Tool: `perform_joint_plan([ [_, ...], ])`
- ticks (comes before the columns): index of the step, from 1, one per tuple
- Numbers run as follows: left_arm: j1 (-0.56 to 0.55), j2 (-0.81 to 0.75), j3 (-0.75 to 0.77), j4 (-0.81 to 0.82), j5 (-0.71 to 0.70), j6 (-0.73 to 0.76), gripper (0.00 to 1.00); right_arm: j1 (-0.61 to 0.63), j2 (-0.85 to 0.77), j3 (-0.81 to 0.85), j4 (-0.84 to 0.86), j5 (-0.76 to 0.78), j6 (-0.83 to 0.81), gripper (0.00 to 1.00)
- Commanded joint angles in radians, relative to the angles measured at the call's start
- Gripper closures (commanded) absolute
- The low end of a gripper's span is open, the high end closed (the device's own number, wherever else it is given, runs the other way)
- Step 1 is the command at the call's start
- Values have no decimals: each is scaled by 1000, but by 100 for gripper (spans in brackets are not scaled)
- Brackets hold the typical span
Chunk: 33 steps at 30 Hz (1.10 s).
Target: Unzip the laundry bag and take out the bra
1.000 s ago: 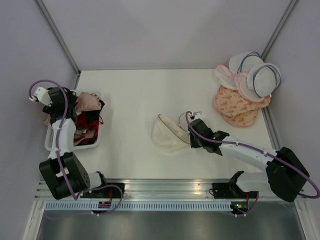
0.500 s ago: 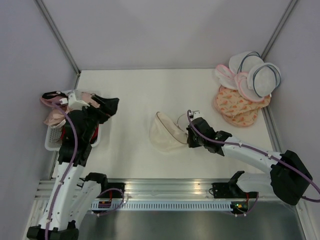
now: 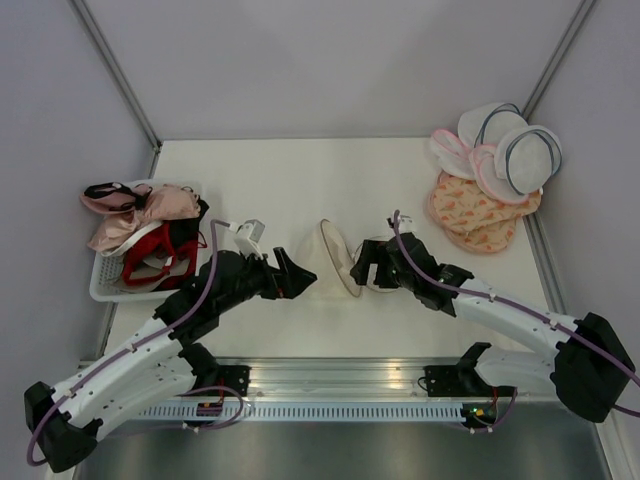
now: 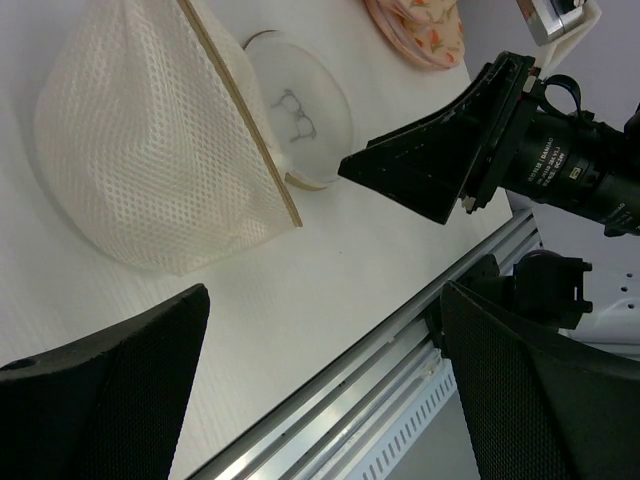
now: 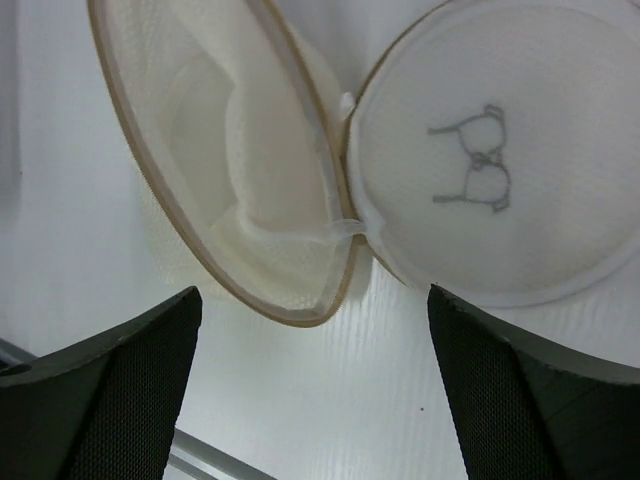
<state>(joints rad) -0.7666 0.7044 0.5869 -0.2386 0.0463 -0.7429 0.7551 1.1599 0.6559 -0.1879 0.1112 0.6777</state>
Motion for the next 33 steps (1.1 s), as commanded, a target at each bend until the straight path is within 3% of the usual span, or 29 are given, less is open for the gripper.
perform_joint_plan([
  [1,-26,-17,-10,59,-42,-36,0,-3,-92,-39,-47,208,248,2],
  [9,-30,-37,-29,55,-54,-38,0,-2,-353,-269,-81,400,568,3],
  [13,-31,-48,-39,51,-57,-50,0,-8,-388,-348,-50,412,608,17],
  [17,-31,-52,-41,47,-51,-58,0,-14,-344,-366,-39,421,623,35],
  [18,-31,-54,-42,44,-51,-59,0,-16,-338,-368,-36,433,626,43],
  [24,-31,-82,-56,25,-54,-79,0,-66,-261,-400,30,440,605,46],
  [32,-31,-114,-70,-1,-51,-93,1,-152,-63,-397,254,367,514,49],
  [33,-31,-117,-71,-4,-51,-93,1,-157,-43,-391,283,360,507,55],
])
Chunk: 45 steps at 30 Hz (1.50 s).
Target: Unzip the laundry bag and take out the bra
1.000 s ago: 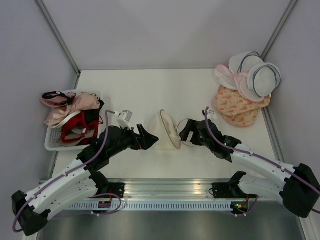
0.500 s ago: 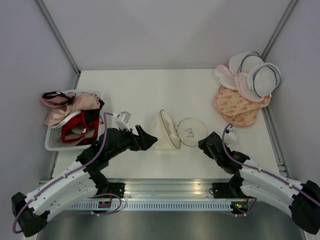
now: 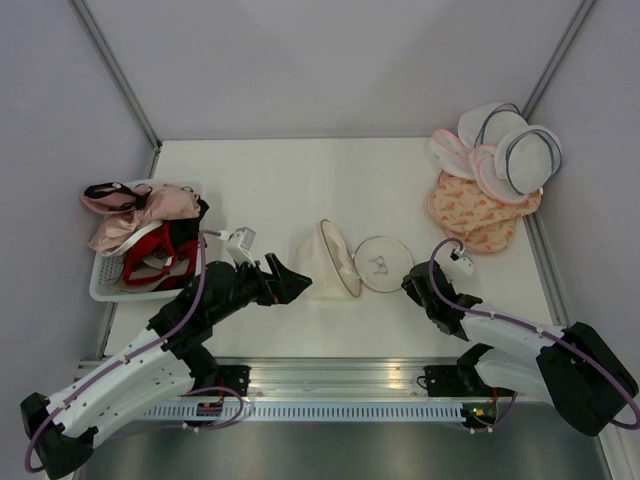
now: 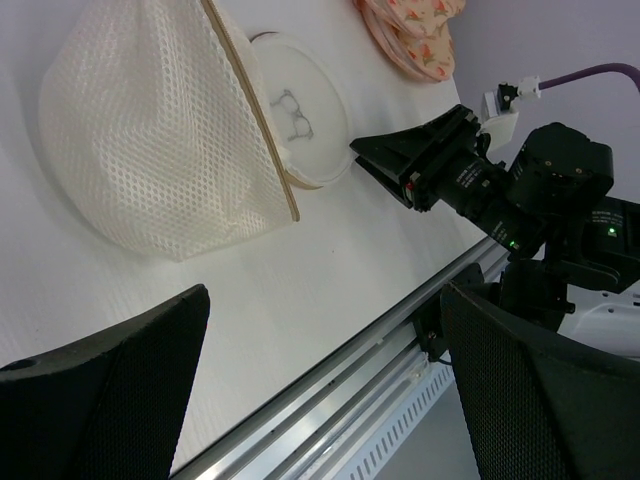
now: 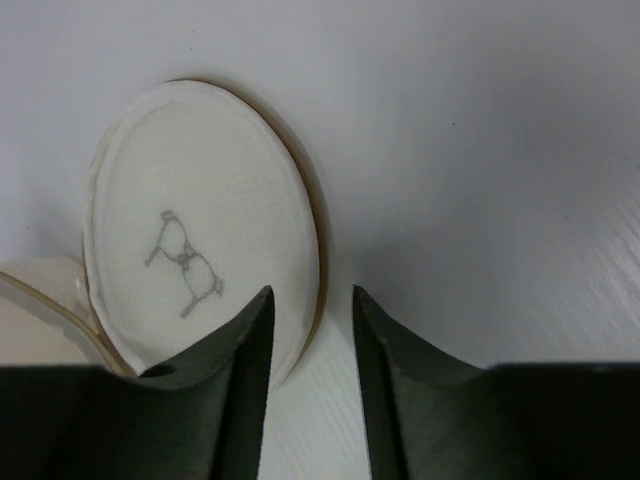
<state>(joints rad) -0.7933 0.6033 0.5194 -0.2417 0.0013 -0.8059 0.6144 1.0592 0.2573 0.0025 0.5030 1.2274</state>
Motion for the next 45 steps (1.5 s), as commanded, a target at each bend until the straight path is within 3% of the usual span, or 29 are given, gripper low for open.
perform_joint_plan([
  [1,-3,-20,-4,-2,-6,-30,1,-28,97,28,99,-38,-60,61],
  [4,-4,-33,-10,-13,-12,-33,1,-47,177,75,94,-66,-89,74],
  [5,-4,-37,-9,-24,-17,-33,1,-57,189,86,90,-70,-104,87],
  [7,-4,-57,-12,-30,-23,-33,1,-62,208,108,61,-61,-111,100],
  [11,-4,-79,-12,-47,-29,-32,1,-64,161,135,1,-8,-140,100],
  [14,-4,-89,-12,-59,-29,-33,1,-64,46,189,-146,74,-198,100],
  [18,-4,-99,-13,-68,-32,-35,1,-65,-80,351,-211,85,-469,99],
  [23,-4,-109,-21,-70,-40,-42,1,-25,5,572,-332,69,-729,100],
  [27,-4,-115,-29,-82,-53,-53,1,143,181,727,-389,175,-874,100],
  [33,-4,-155,-29,-165,-147,-91,0,459,460,810,-372,276,-1097,100],
  [37,-4,-198,-29,-221,-204,-118,0,606,528,795,-334,258,-1143,99],
  [43,-4,-224,-45,-246,-238,-148,0,714,553,731,-260,215,-1180,100],
  [45,-4,-223,-50,-245,-239,-154,0,723,507,696,-234,200,-1171,76],
])
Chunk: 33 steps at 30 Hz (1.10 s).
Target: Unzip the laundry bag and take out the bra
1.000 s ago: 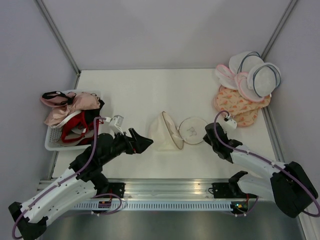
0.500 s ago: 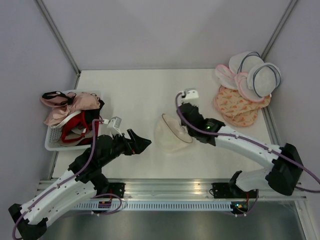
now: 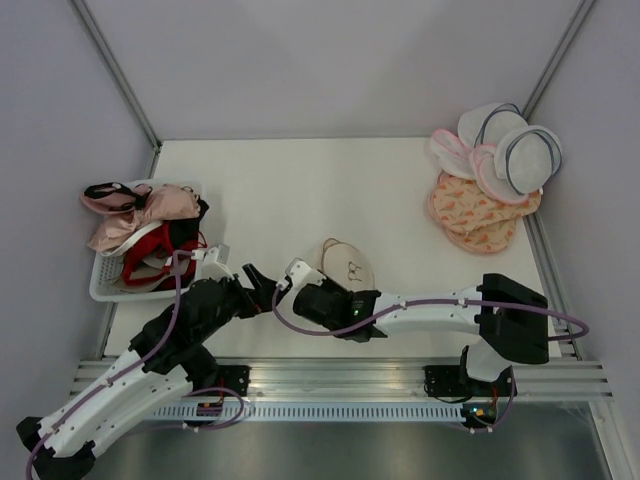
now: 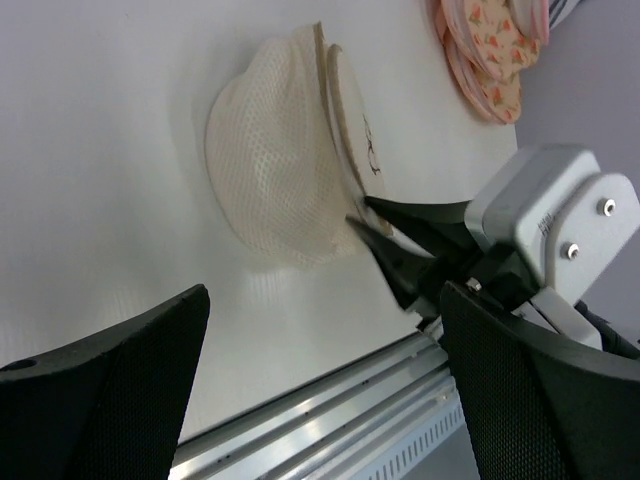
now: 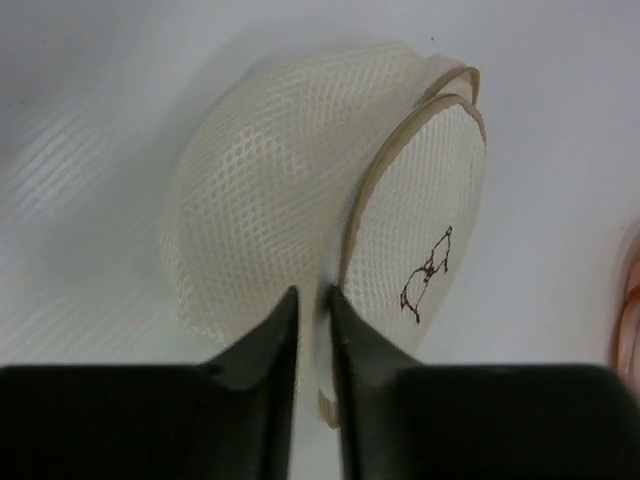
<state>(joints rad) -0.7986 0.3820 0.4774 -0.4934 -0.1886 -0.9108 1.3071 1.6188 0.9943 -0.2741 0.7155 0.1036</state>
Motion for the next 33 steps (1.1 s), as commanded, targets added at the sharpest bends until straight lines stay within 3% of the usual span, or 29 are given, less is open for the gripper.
perform_joint_plan([
  [1,1,-2,-11,12,-49,-51,0,34,-75,-54,50,-25,-35,50],
  [5,1,-2,-14,33,-38,-39,0,35,-253,-134,85,-36,22,2],
  [9,1,9,-55,163,49,4,0,35,-492,-195,58,56,125,2],
  [11,1,53,-74,278,130,33,0,32,-543,-197,3,100,181,2],
  [15,1,191,-57,340,179,75,0,26,-600,-189,-74,123,305,2],
  [19,1,244,-52,369,181,76,0,-76,-528,-169,-178,87,375,2],
  [25,1,216,-91,378,161,49,0,-242,-442,-247,63,-154,289,2],
  [33,2,189,-117,375,156,33,0,-273,-258,-201,157,-367,248,2],
])
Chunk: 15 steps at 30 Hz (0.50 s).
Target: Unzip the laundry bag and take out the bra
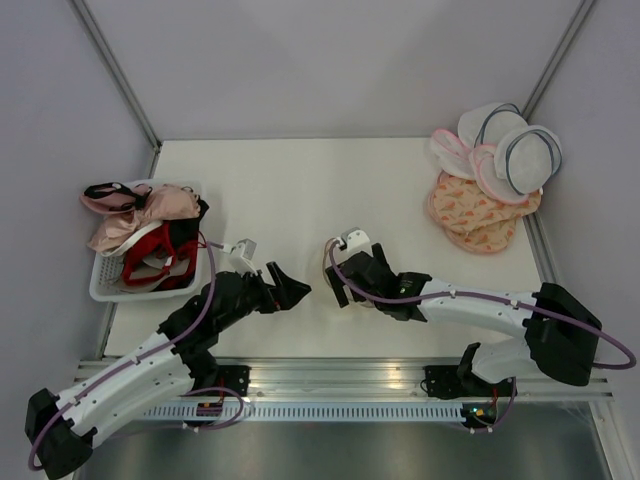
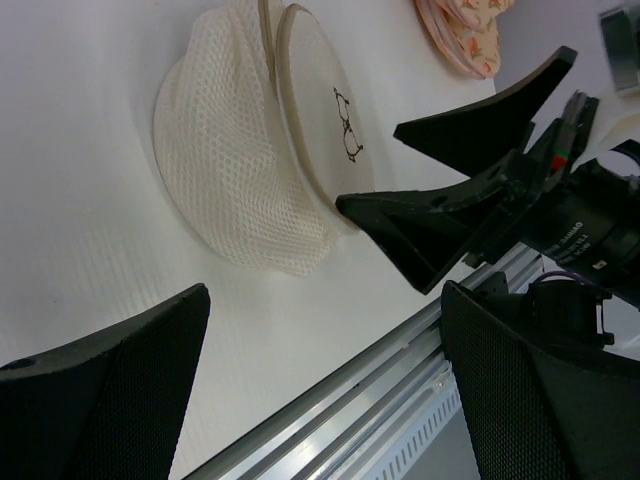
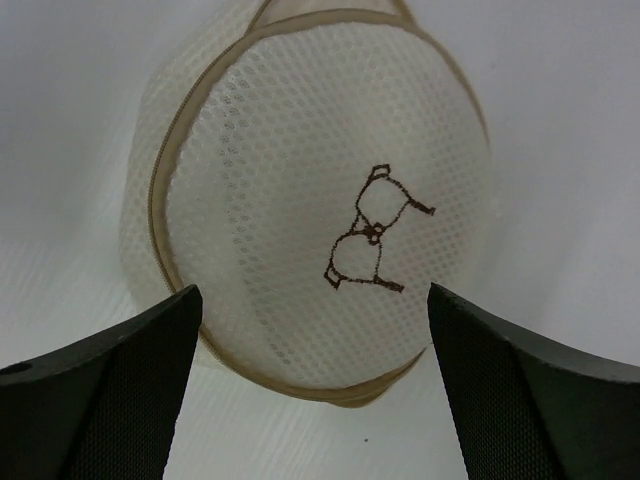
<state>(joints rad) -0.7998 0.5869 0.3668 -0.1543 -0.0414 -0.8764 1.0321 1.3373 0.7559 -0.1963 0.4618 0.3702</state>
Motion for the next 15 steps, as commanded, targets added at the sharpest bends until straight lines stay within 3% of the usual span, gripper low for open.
perform_joint_plan([
  [1,2,-18,-6,36,9,-1,0,2,25,34,90,-126,-19,2],
  [9,2,-19,-14,33,14,-1,0,8,-13,19,93,-163,-27,2],
  [15,2,-29,-20,26,6,-6,0,69,52,108,-30,-94,-50,2],
])
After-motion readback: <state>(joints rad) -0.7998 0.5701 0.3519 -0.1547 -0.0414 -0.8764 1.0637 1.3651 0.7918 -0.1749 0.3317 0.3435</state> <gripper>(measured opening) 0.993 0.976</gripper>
